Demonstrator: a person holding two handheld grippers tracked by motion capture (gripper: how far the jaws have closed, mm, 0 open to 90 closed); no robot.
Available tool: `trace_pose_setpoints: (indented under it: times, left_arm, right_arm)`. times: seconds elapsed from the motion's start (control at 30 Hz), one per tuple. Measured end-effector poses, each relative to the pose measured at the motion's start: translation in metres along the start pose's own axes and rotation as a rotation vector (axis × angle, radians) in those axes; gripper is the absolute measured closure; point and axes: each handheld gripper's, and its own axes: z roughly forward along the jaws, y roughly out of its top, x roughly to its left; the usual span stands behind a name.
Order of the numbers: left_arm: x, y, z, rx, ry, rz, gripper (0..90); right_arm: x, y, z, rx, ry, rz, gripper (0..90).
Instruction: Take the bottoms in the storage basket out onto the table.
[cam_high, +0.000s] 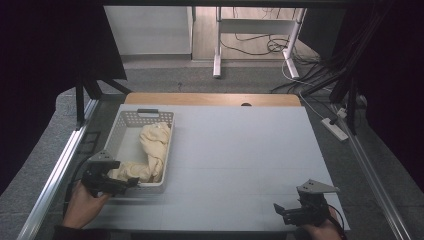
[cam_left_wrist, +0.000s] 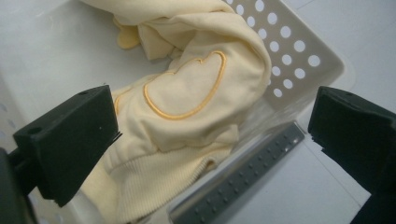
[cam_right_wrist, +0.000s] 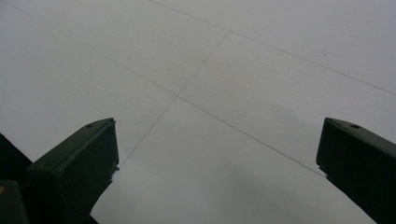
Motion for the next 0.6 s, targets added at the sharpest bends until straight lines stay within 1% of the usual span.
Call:
trace_pose_setpoints:
  times: [0.13, 0.23, 0.3, 0.43, 0.53, 0.6]
  left_arm:
    - [0.003, 0.005, 0.002, 0.004, 0.011, 0.012, 1.0]
    - [0.006, 0.008, 0.003, -0.001, 0.005, 0.008, 0.9]
    - [0.008, 0.009, 0.004, 0.001, -0.008, 0.010, 1.0]
    - [0.011, 0.014, 0.007, 0.028, -0.005, 0.034, 1.2]
    - [0.012, 0.017, 0.008, 0.037, -0.010, 0.036, 1.4]
    - [0.014, 0.020, 0.009, 0.047, -0.022, 0.036, 1.4]
  right_arm:
    - [0.000, 0.000, 0.000, 0.001, 0.000, -0.001, 0.0]
    - [0.000, 0.000, 0.000, 0.003, 0.001, -0.002, 0.0]
    - [0.000, 0.000, 0.000, 0.005, 0.000, -0.002, 0.0]
    - [0.000, 0.000, 0.000, 0.006, -0.001, -0.002, 0.0]
    - [0.000, 0.000, 0.001, 0.006, -0.001, -0.001, 0.0]
    - [0.000, 0.000, 0.001, 0.006, -0.001, -0.001, 0.0]
